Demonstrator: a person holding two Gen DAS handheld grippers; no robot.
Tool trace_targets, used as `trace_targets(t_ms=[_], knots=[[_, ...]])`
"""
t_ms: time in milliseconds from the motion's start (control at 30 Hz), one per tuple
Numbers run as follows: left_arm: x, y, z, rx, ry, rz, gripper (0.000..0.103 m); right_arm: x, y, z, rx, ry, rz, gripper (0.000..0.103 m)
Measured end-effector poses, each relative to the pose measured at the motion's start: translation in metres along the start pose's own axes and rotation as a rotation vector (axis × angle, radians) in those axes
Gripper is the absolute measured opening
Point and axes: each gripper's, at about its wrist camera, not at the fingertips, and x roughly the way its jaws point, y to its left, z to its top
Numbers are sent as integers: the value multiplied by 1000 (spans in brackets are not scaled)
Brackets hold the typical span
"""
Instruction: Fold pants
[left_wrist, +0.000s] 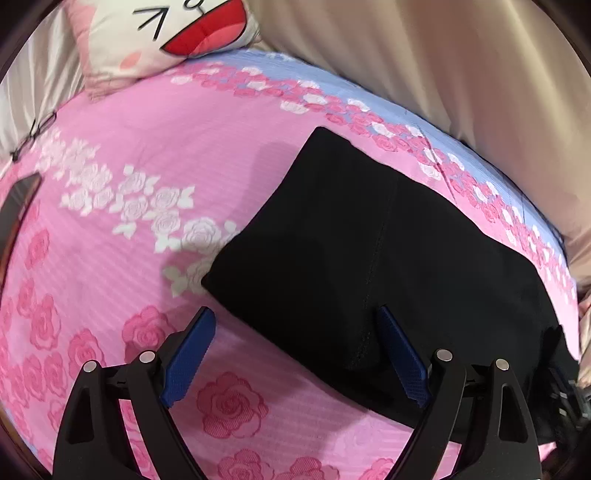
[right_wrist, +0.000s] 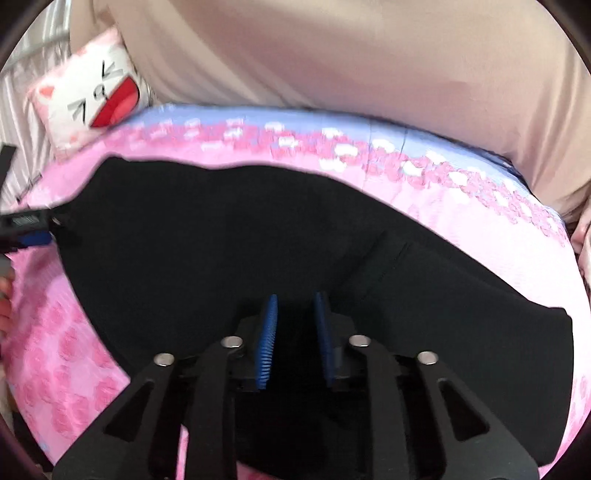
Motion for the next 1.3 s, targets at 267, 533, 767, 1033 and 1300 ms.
trace_targets(t_ms=[267, 533, 767, 1033, 1300], knots=[[10, -5, 11, -37, -20, 20, 92, -92, -36, -13, 42, -160, -175, 88], [14, -13, 19, -65, -74, 63, 72, -110, -81, -51, 142, -102, -272, 94], [-2, -43, 26, -20, -128, 33, 20, -130, -115, -76, 207, -108, -324, 94], [-21, -31, 34, -77, -102, -53, 29, -151, -155, -97, 300, -127, -339, 94], [-19, 32, 12, -252, -42, -52, 51, -139, -174, -107, 338, -92, -314, 94]])
